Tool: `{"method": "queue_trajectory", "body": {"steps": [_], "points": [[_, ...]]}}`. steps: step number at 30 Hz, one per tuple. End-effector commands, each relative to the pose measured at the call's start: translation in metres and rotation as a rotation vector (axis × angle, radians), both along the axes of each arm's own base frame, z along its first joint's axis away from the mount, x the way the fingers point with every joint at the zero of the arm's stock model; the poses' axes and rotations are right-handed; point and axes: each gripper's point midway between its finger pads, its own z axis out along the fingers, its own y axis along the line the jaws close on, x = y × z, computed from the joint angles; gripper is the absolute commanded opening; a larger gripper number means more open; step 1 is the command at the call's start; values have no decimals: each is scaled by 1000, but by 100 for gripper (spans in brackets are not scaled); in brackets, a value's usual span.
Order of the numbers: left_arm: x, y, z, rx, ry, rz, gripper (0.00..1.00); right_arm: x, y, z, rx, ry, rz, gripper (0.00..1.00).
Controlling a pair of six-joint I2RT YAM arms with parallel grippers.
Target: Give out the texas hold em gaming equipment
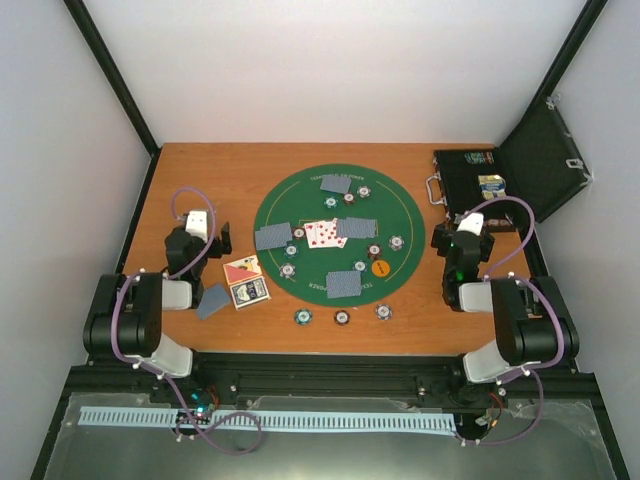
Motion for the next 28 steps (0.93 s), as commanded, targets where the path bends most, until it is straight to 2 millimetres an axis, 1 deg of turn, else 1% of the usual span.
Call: {"method": "queue_trajectory", "body": {"steps": [1, 2, 3, 4, 5, 6, 7, 8, 9, 13, 28], "points": [[16, 17, 20, -19, -58, 113, 100, 11, 9, 20, 26, -81, 86, 100], [16, 18, 21, -18, -61, 114, 100, 7, 25, 15, 16, -88, 195, 100], [15, 18, 21, -19, -62, 114, 100, -5, 48, 24, -45, -183, 319, 100], [15, 17, 21, -19, -61, 114, 100, -10, 49, 33, -65, -220, 310, 100], [15, 18, 21, -19, -62, 114, 100, -6, 47, 21, -39, -145, 320, 100], [15, 17, 21, -19, -63, 114, 100, 3, 40, 21, -15, -145, 283, 100], [15, 18, 21, -19, -63, 113, 100, 8, 29, 12, 17, -93, 247, 100], [15, 18, 22, -19, -63, 115, 100, 10, 29, 15, 45, -106, 277, 100], [15, 18, 21, -20, -61, 114, 100, 10, 30, 12, 47, -92, 284, 100], [15, 18, 21, -20, -60, 115, 100, 11, 33, 14, 46, -90, 298, 100], [16, 18, 21, -20, -60, 116, 100, 11, 33, 13, 45, -86, 301, 100]]}}
